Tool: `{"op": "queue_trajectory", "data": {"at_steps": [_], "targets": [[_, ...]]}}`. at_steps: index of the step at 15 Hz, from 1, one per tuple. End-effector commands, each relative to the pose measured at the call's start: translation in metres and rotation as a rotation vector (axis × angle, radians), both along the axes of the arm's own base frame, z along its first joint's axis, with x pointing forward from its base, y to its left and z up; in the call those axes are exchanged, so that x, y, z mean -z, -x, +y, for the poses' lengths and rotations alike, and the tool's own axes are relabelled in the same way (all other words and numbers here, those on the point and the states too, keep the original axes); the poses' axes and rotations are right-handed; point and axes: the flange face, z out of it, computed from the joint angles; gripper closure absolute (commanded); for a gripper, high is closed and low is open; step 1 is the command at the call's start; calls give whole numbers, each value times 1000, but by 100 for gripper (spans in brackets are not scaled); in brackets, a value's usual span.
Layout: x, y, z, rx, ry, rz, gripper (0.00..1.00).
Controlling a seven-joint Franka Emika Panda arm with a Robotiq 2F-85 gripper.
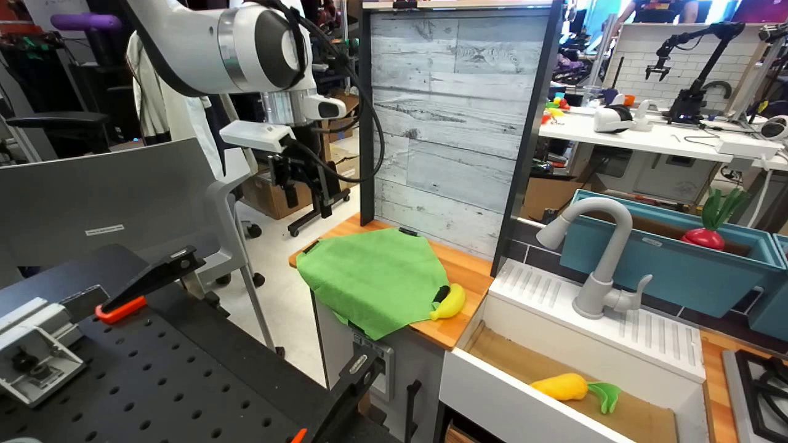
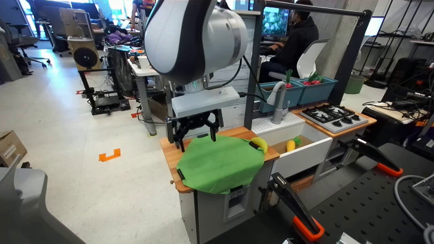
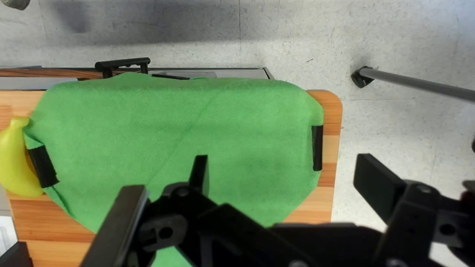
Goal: Fold the green cloth in half
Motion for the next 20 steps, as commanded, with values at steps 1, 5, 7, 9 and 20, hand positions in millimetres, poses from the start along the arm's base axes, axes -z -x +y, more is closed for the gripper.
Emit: {"op": "queue_trajectory", "data": {"at_steps": [1, 5, 7, 9, 20], "targets": [[33, -19, 16, -11, 25, 9, 0], [64, -24, 30, -47, 56, 24, 0], [79, -27, 36, -59, 79, 43, 0], [89, -29, 42, -68, 99, 57, 0], [110, -49, 62, -81, 146, 86, 6]]}}
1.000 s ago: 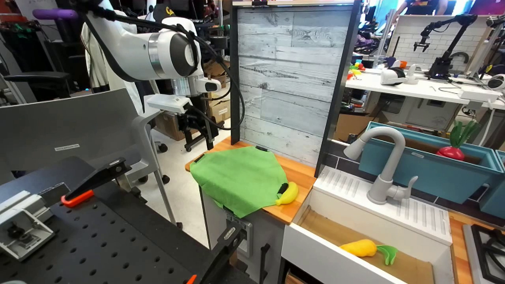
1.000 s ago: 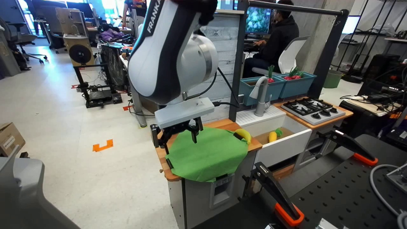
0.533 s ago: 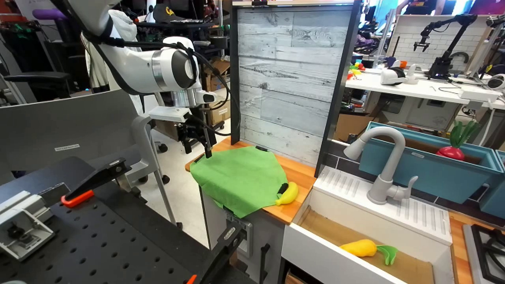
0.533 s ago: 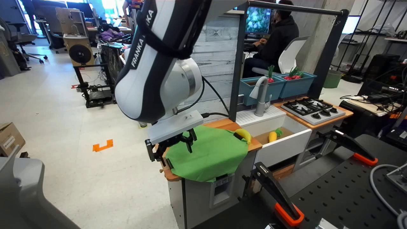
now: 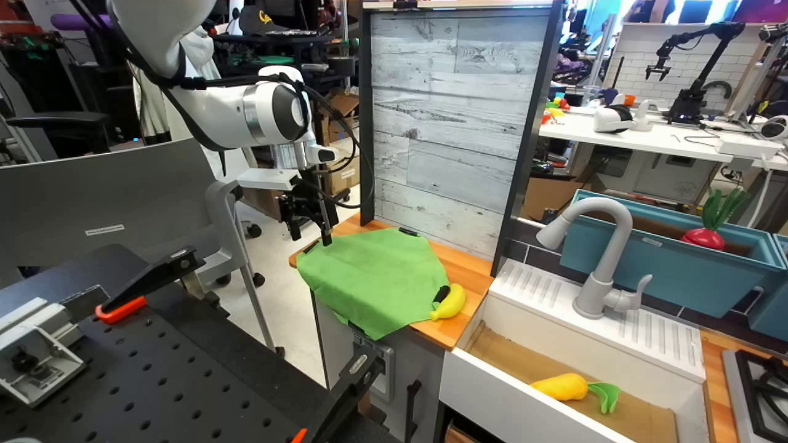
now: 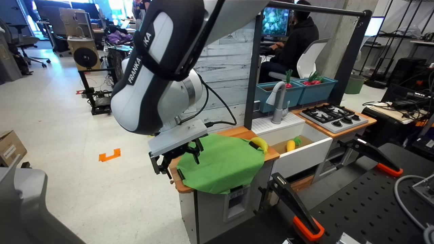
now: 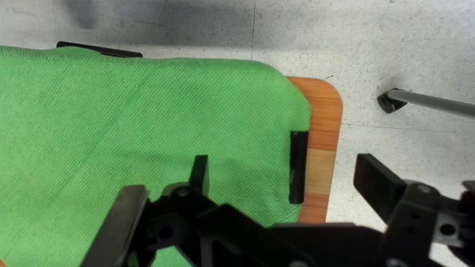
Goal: Fold the green cloth in half
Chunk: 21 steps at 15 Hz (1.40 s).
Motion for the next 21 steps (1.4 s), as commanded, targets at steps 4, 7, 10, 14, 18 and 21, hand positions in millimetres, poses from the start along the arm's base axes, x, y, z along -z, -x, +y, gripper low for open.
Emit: {"op": "queue_trajectory", "data": {"at_steps": [4, 7, 10, 14, 18, 21], "targets": [[11, -14, 3, -14, 36, 4, 40], [15, -16, 3, -14, 43, 8, 72], [16, -19, 5, -16, 46, 7, 95], [14, -22, 6, -17, 45, 7, 100], [4, -25, 8, -19, 28, -12, 99], [-8, -28, 9, -26, 9, -25, 99]]}}
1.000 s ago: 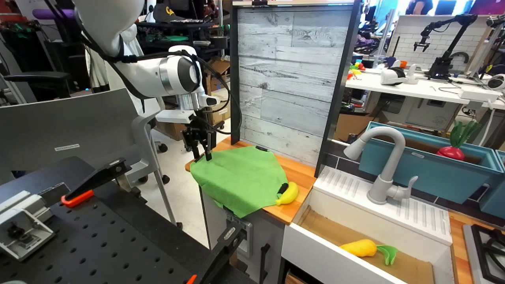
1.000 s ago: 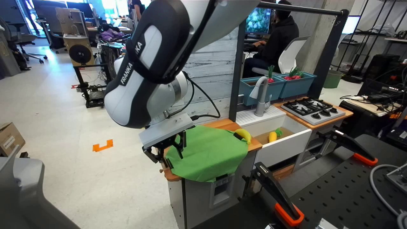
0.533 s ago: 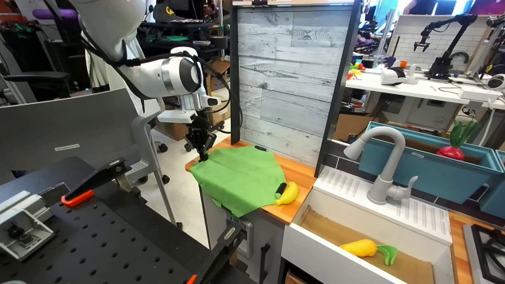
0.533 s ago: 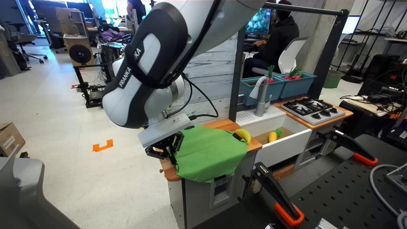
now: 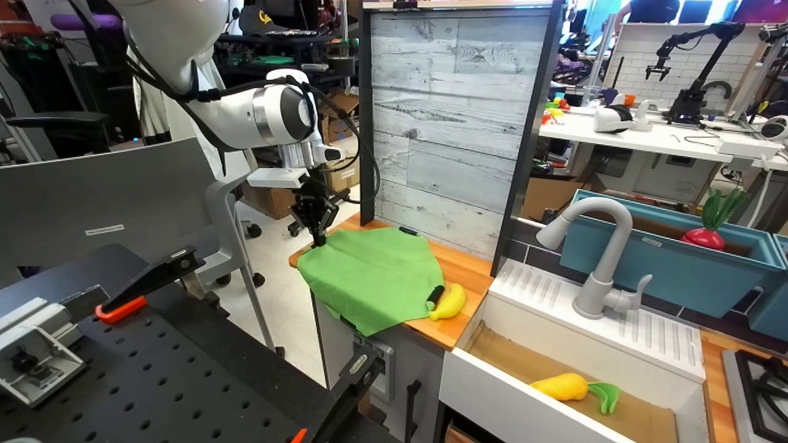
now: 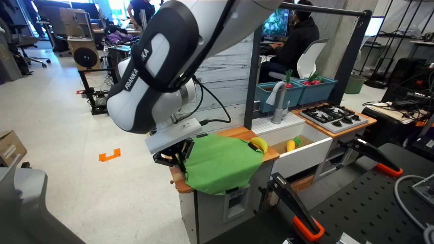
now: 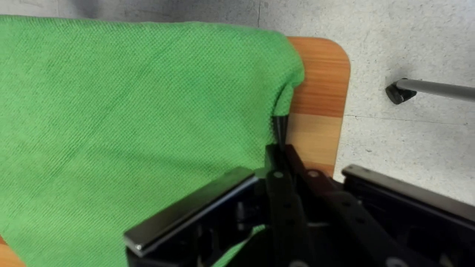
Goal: Fold the green cloth in half
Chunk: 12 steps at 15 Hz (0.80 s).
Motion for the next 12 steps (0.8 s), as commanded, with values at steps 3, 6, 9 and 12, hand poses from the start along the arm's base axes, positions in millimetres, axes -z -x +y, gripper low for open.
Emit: {"op": "queue_trajectory", "data": {"at_steps": [3, 6, 9, 12], "targets": [[-25, -8, -2, -27, -25, -44, 99], [-32, -9, -13, -25, -46, -75, 99], [-37, -3, -28, -18, -68, -111, 99], [-41, 7, -48, 0, -90, -142, 99]]}}
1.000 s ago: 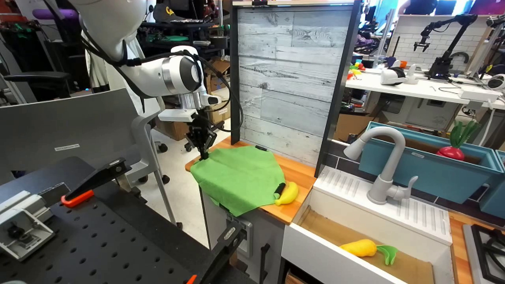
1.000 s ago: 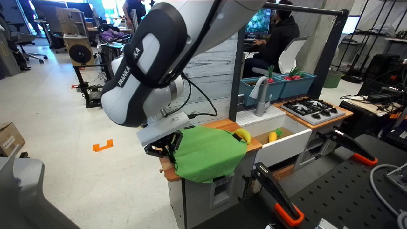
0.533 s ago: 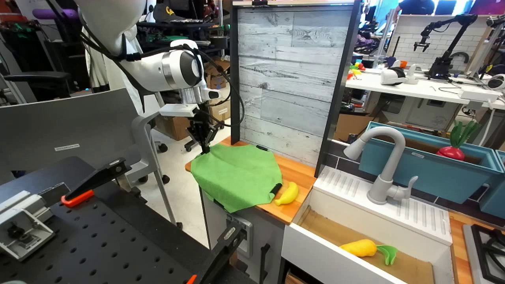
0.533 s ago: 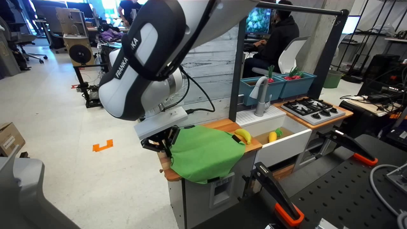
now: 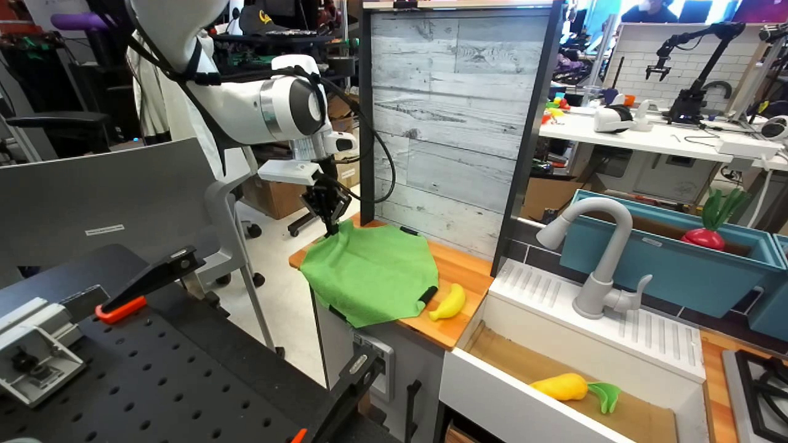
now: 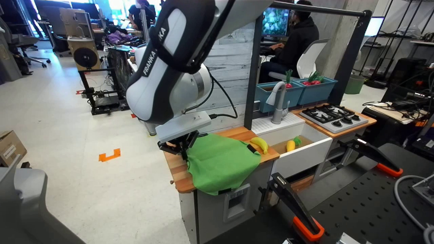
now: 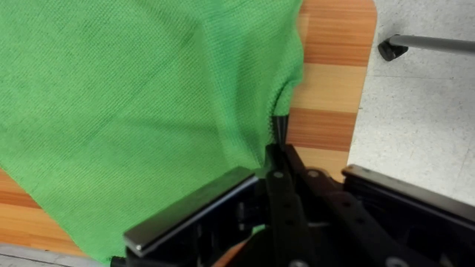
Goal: Fold the green cloth in half
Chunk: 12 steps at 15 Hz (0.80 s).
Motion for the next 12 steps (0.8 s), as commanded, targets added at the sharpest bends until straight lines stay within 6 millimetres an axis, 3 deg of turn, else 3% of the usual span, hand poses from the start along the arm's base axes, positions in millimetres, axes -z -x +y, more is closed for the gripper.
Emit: {"op": "queue_trajectory", "data": {"at_steps": [1, 12], "targets": [[-16, 18, -29, 10, -23, -31, 99], [-46, 38, -120, 120, -51, -96, 99]]}}
